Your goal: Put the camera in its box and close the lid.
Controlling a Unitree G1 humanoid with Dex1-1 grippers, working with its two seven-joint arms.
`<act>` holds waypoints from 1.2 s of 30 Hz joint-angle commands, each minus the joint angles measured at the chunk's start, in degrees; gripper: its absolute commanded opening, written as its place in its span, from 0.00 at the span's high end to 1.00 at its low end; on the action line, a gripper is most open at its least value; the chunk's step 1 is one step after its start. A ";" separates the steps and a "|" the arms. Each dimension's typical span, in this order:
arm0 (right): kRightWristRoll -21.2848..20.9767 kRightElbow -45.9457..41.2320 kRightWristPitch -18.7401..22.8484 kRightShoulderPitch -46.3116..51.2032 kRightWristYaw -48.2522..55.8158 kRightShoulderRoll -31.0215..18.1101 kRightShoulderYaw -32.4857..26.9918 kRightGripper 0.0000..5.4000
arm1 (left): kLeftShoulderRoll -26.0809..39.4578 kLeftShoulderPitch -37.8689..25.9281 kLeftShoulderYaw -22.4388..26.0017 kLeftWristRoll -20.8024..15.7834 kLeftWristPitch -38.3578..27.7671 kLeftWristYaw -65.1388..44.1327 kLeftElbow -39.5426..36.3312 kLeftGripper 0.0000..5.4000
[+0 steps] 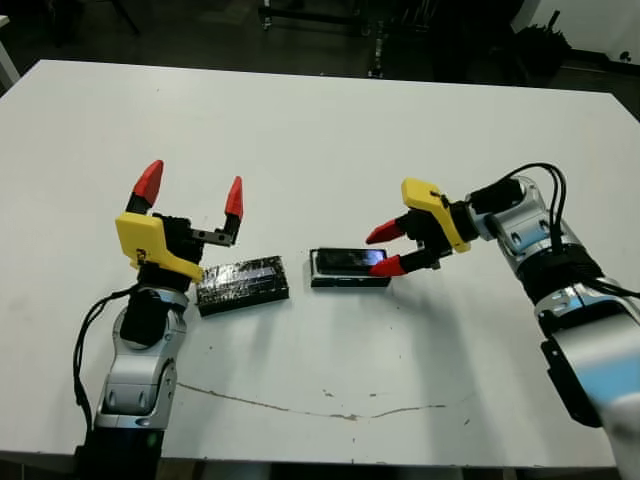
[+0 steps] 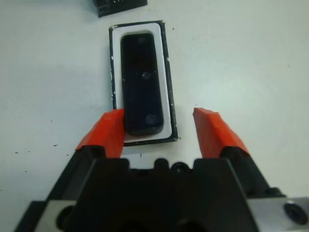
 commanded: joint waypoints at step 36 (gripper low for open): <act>13.24 -50.14 15.86 27.04 -31.69 -1.27 -21.64 0.11 | 0.47 0.41 -0.65 0.45 1.12 -0.04 -0.28 0.00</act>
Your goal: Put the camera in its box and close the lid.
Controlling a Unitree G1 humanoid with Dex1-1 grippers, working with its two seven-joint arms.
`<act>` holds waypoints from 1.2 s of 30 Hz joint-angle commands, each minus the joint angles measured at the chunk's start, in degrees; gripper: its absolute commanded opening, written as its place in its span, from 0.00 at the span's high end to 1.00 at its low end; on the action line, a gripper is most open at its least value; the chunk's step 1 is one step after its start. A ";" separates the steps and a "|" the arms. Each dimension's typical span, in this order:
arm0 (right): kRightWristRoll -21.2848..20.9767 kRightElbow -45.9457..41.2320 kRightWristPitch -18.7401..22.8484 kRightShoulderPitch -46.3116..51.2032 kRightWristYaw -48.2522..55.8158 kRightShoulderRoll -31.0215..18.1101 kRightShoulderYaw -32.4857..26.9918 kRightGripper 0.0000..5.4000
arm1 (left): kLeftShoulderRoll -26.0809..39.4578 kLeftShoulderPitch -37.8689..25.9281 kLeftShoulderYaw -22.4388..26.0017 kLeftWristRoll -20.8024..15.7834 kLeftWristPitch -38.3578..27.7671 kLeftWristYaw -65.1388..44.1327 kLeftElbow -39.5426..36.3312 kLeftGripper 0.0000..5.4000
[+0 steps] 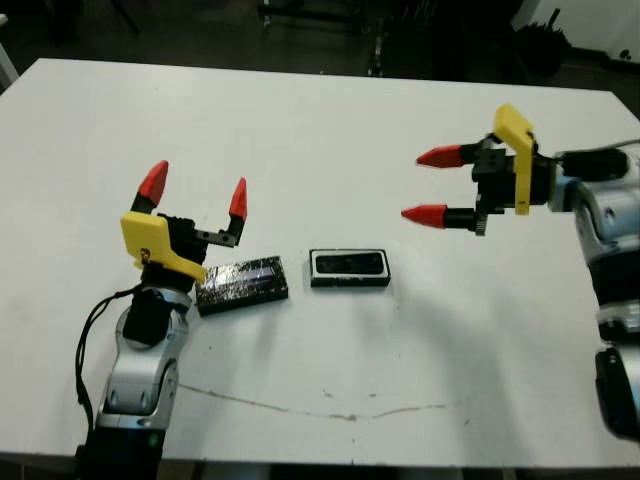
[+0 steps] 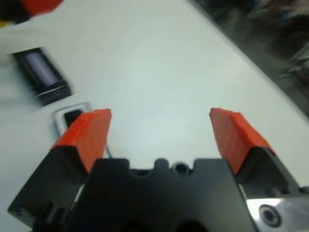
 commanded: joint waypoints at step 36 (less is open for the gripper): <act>-19.93 -11.85 -16.81 23.17 -28.12 6.53 17.81 1.00 | 0.10 0.79 0.13 -0.17 -0.33 -0.33 0.50 0.00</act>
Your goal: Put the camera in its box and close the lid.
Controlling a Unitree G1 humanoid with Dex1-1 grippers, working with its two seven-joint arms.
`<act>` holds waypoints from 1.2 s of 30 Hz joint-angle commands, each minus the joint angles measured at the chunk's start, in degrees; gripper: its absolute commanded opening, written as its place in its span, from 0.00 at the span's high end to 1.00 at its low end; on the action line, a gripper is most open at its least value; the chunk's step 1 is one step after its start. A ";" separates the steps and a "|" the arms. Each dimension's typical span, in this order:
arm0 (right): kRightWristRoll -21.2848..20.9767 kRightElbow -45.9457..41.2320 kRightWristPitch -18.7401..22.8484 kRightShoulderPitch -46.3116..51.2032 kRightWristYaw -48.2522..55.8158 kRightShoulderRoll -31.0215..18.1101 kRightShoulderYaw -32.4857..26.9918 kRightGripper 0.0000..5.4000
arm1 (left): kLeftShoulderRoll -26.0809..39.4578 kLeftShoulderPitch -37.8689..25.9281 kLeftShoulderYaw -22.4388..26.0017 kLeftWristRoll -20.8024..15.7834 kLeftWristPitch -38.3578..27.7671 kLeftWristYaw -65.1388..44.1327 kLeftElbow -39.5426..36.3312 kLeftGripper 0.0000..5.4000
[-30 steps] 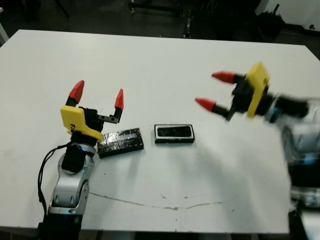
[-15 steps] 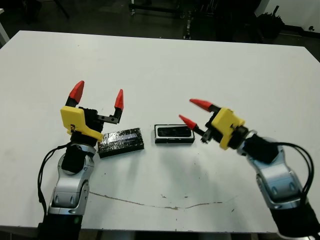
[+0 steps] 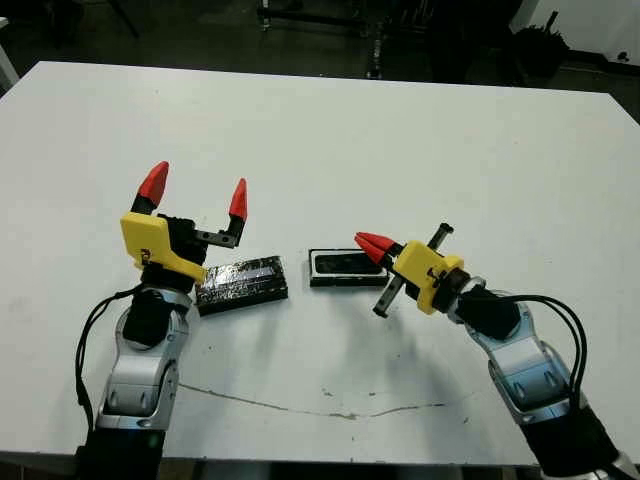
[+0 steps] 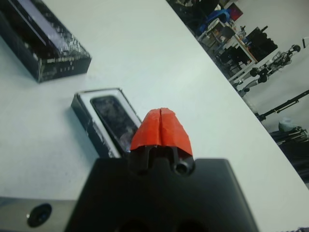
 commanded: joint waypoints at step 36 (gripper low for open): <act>27.09 -25.24 1.08 22.55 -8.35 3.40 -24.52 1.00 | 18.04 -3.42 0.70 -9.87 9.93 -24.34 -4.13 0.00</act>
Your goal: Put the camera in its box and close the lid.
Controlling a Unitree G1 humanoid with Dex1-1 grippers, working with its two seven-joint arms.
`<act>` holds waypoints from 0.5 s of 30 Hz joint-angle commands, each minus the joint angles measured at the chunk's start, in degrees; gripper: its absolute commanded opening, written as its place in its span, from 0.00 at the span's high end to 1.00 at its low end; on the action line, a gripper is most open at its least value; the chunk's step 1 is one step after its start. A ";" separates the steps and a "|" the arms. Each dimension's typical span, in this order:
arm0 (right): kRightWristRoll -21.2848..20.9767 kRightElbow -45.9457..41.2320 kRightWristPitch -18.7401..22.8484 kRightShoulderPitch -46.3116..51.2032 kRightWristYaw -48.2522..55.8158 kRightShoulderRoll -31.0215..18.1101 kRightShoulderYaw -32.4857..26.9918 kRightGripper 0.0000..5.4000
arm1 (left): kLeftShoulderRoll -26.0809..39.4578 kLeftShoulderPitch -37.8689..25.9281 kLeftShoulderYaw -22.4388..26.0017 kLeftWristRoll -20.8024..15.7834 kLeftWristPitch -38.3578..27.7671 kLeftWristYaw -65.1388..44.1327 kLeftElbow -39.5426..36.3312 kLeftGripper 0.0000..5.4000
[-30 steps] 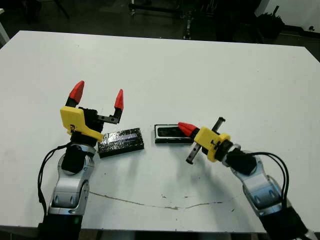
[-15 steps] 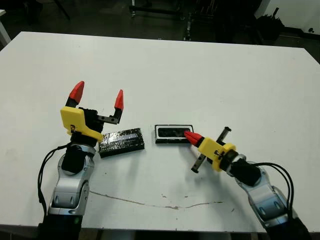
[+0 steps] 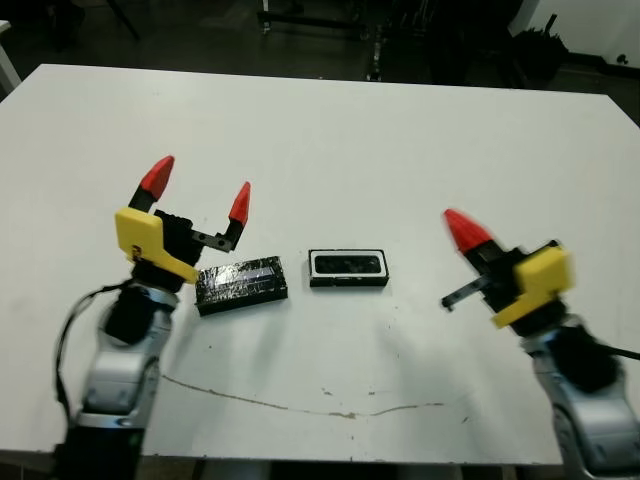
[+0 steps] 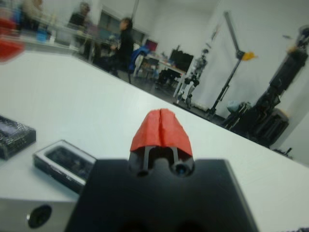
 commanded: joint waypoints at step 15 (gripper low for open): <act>8.40 -0.76 -0.62 7.52 -2.04 4.05 -5.18 1.00 | 20.92 -26.52 -12.58 0.27 8.51 -47.45 25.11 0.00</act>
